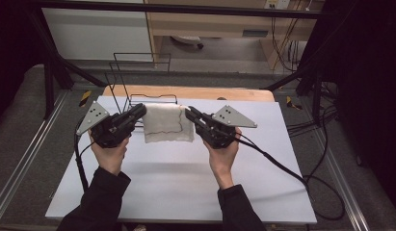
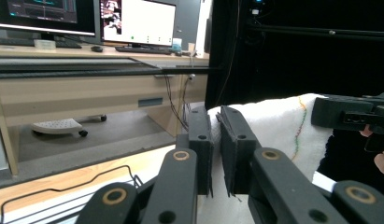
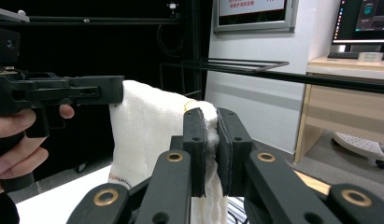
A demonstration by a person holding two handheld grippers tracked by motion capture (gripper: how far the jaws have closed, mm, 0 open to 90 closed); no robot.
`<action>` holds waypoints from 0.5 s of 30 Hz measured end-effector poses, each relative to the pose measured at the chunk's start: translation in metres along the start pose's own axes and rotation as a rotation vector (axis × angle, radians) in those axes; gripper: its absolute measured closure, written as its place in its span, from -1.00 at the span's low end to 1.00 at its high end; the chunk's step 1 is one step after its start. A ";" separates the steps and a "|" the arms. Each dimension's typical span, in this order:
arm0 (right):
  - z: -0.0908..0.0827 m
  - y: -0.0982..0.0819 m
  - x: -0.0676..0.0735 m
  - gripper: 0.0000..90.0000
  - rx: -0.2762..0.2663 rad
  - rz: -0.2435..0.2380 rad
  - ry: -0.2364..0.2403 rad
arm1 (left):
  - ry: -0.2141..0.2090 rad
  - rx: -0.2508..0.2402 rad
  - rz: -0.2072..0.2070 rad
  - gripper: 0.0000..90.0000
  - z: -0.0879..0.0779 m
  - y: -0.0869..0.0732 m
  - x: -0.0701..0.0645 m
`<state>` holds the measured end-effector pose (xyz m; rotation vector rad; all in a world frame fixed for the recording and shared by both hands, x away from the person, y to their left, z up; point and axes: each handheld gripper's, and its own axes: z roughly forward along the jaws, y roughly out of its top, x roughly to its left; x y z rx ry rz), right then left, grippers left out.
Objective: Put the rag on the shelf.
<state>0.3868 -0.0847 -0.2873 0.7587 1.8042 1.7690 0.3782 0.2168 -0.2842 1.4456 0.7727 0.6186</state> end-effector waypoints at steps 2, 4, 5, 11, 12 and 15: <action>0.003 0.003 0.001 0.85 -0.004 -0.003 0.001 | 0.004 -0.007 -0.002 0.85 -0.001 0.003 0.003; 0.006 0.006 0.002 0.85 -0.009 -0.007 0.002 | 0.006 -0.011 -0.002 0.85 -0.001 0.007 0.005; 0.008 0.008 0.002 0.85 -0.009 -0.009 0.000 | 0.011 -0.013 -0.001 0.85 -0.001 0.008 0.006; 0.018 0.018 0.005 0.85 -0.016 -0.017 0.003 | 0.029 -0.027 0.007 0.85 -0.004 0.018 0.013; 0.019 0.019 0.005 0.85 -0.016 -0.020 0.002 | 0.031 -0.031 0.005 0.85 -0.004 0.019 0.014; 0.024 0.024 0.007 0.85 -0.024 -0.024 0.005 | 0.040 -0.040 0.004 0.85 -0.006 0.024 0.018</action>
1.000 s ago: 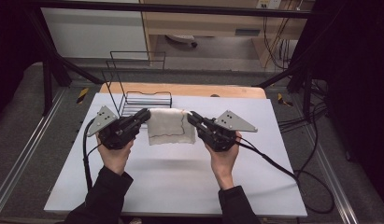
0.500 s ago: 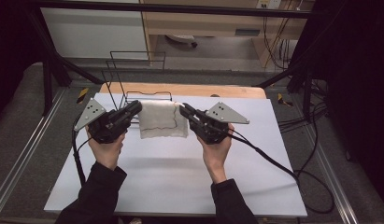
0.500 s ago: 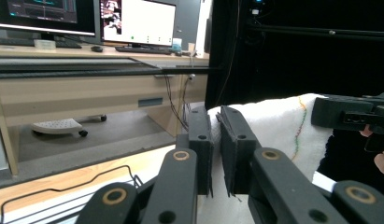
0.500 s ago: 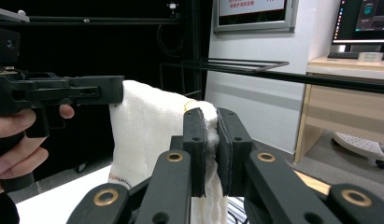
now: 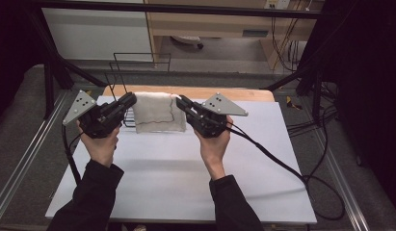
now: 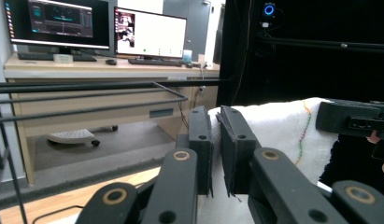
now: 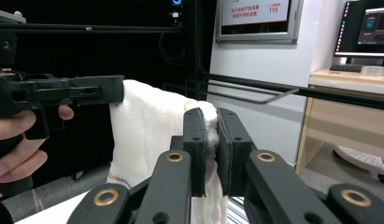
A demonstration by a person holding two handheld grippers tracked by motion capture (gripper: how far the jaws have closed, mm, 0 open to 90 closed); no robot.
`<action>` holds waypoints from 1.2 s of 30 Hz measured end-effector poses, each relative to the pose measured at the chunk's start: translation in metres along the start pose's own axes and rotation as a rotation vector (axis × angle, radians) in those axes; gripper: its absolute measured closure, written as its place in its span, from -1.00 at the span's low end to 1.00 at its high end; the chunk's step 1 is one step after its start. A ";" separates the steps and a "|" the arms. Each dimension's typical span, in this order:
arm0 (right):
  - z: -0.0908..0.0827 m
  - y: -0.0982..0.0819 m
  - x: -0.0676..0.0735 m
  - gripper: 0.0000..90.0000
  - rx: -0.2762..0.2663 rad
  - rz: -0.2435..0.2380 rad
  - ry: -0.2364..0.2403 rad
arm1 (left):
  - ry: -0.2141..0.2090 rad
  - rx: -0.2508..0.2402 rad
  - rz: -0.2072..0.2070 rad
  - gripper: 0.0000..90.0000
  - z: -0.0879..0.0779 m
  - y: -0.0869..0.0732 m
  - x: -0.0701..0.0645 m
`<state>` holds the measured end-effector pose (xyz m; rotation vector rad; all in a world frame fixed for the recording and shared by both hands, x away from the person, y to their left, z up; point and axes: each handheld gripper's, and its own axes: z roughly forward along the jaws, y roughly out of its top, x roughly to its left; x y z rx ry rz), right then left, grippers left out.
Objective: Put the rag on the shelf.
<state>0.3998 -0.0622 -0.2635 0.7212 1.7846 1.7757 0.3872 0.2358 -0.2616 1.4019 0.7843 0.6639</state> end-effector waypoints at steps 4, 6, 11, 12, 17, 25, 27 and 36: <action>0.007 0.007 0.002 0.85 -0.004 0.000 0.004 | 0.013 -0.007 0.003 0.85 -0.001 0.007 0.005; 0.011 0.010 0.003 0.85 -0.006 -0.005 0.003 | 0.021 -0.012 0.008 0.85 -0.002 0.011 0.008; 0.020 0.018 0.005 0.85 -0.015 -0.008 0.006 | 0.032 -0.023 0.006 0.85 -0.002 0.020 0.014; 0.022 0.020 0.005 0.85 -0.021 -0.012 0.004 | 0.034 -0.026 0.006 0.85 -0.002 0.022 0.015; 0.030 0.028 0.006 0.85 -0.033 -0.018 0.000 | 0.041 -0.038 0.015 0.85 -0.002 0.032 0.019; 0.040 0.040 0.006 0.85 -0.047 -0.028 -0.006 | 0.060 -0.058 0.021 0.85 0.000 0.044 0.024; 0.042 0.042 0.005 0.85 -0.046 -0.028 -0.012 | 0.064 -0.060 0.026 0.85 0.001 0.047 0.026; 0.056 0.056 0.004 0.85 -0.057 -0.035 -0.018 | 0.089 -0.069 0.026 0.85 0.006 0.058 0.036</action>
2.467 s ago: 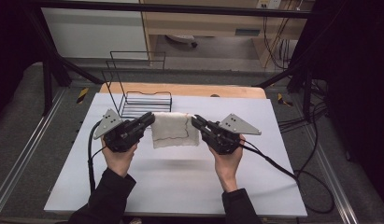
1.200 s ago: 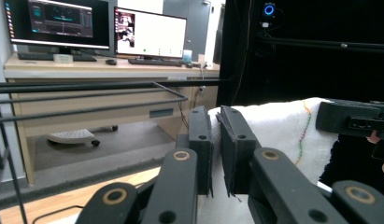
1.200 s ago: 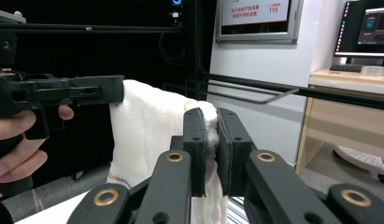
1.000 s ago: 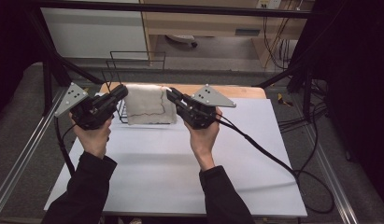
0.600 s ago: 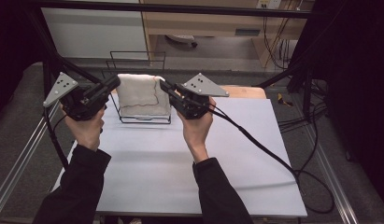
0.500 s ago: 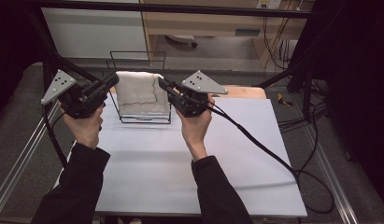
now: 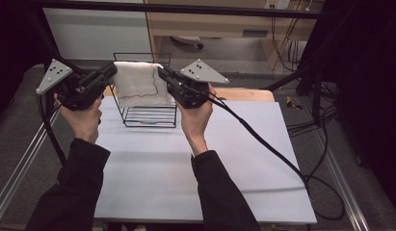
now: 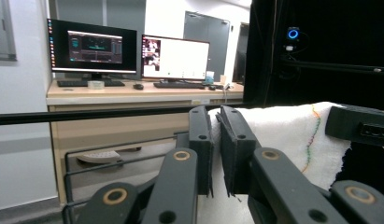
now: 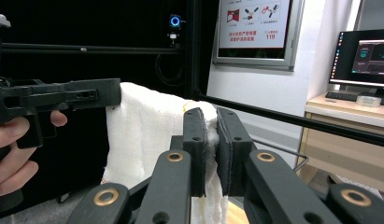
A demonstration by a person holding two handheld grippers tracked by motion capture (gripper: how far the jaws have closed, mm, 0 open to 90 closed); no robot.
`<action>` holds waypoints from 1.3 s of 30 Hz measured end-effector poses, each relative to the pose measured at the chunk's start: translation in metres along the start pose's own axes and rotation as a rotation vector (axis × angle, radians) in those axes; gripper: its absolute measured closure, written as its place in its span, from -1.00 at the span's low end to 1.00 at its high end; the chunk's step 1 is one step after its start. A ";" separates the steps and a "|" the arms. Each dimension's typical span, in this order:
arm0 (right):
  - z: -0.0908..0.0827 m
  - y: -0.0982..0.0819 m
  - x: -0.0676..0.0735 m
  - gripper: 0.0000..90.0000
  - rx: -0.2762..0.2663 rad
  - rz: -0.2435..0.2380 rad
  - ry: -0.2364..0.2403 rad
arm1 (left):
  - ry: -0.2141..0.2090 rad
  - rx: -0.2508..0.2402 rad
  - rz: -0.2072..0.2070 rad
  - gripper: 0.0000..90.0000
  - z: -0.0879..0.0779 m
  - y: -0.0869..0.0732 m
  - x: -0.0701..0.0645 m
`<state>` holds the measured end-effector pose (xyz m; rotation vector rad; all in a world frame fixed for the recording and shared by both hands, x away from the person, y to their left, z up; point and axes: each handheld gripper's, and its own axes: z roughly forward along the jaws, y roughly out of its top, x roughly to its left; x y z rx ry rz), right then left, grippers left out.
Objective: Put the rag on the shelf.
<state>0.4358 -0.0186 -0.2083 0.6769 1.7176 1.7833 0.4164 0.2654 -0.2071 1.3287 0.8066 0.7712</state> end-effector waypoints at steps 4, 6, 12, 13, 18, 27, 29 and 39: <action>0.008 0.005 -0.001 0.85 -0.008 0.004 -0.002 | 0.008 -0.004 -0.003 0.85 0.002 0.005 0.006; 0.012 0.007 -0.002 0.85 -0.007 0.007 -0.003 | 0.015 -0.004 -0.001 0.85 0.004 0.008 0.009; 0.024 0.011 -0.004 0.85 -0.007 0.003 -0.007 | 0.030 -0.001 -0.011 0.85 0.010 0.013 0.017; 0.027 0.012 -0.004 0.85 -0.006 0.004 -0.008 | 0.032 0.000 -0.010 0.85 0.011 0.014 0.019; 0.035 0.016 -0.005 0.85 -0.006 -0.005 -0.007 | 0.039 -0.010 -0.012 0.85 0.014 0.020 0.024; 0.048 0.028 -0.009 0.85 -0.018 -0.007 -0.018 | 0.042 -0.036 -0.016 0.85 0.022 0.027 0.032; 0.050 0.029 -0.011 0.85 -0.017 -0.008 -0.023 | 0.043 -0.032 -0.012 0.85 0.026 0.028 0.034; 0.060 0.037 -0.019 0.85 -0.023 -0.007 -0.035 | 0.049 -0.036 0.001 0.85 0.039 0.039 0.041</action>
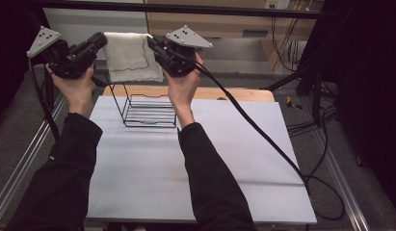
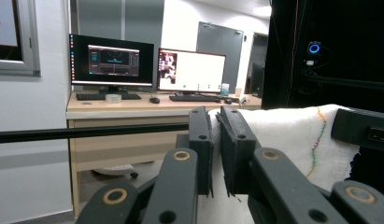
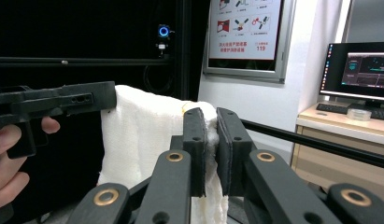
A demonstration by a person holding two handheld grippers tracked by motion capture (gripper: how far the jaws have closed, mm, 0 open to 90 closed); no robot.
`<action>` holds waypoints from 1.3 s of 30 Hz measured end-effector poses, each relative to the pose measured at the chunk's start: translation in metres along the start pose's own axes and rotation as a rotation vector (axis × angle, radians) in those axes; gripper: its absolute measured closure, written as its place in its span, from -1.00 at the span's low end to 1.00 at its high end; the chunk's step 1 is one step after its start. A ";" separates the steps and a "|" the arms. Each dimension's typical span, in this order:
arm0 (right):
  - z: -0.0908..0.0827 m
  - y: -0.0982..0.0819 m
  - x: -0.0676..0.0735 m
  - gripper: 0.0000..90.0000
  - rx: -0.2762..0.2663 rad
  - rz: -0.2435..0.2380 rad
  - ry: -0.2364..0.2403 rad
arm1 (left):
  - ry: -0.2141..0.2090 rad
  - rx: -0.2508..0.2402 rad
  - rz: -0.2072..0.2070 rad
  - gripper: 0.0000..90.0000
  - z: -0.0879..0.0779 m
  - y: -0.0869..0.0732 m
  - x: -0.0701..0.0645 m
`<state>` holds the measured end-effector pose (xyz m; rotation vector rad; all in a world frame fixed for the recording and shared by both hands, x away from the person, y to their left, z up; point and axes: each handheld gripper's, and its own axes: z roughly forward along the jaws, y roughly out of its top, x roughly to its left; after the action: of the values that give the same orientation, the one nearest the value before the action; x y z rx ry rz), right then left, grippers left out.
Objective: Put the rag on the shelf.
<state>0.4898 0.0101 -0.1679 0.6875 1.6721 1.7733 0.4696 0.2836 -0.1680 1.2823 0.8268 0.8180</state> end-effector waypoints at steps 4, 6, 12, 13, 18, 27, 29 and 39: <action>0.005 0.002 -0.002 0.85 0.001 0.004 -0.006 | 0.007 0.001 -0.003 0.85 0.005 0.003 0.002; 0.007 0.003 -0.003 0.85 0.001 -0.002 -0.007 | 0.008 0.000 -0.004 0.85 0.007 0.003 0.003; 0.013 0.004 -0.008 0.85 -0.002 0.008 -0.008 | 0.013 0.003 -0.001 0.85 0.014 0.006 0.006; 0.014 0.005 -0.008 0.85 -0.002 0.007 -0.010 | 0.015 0.004 -0.001 0.85 0.016 0.006 0.007; 0.020 0.006 -0.014 0.85 0.002 0.006 -0.022 | 0.015 0.004 -0.007 0.85 0.022 0.005 0.009; 0.028 0.002 -0.023 0.85 0.018 0.015 -0.028 | 0.028 0.027 0.005 0.85 0.034 0.003 0.014; 0.031 0.001 -0.024 0.85 0.021 0.013 -0.027 | 0.032 0.031 0.001 0.85 0.035 0.002 0.015; 0.043 -0.009 -0.027 0.85 0.045 0.023 -0.028 | 0.048 0.053 -0.003 0.85 0.041 -0.008 0.024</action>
<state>0.5407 0.0202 -0.1729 0.7508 1.6964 1.7382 0.5178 0.2849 -0.1740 1.3121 0.8938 0.8319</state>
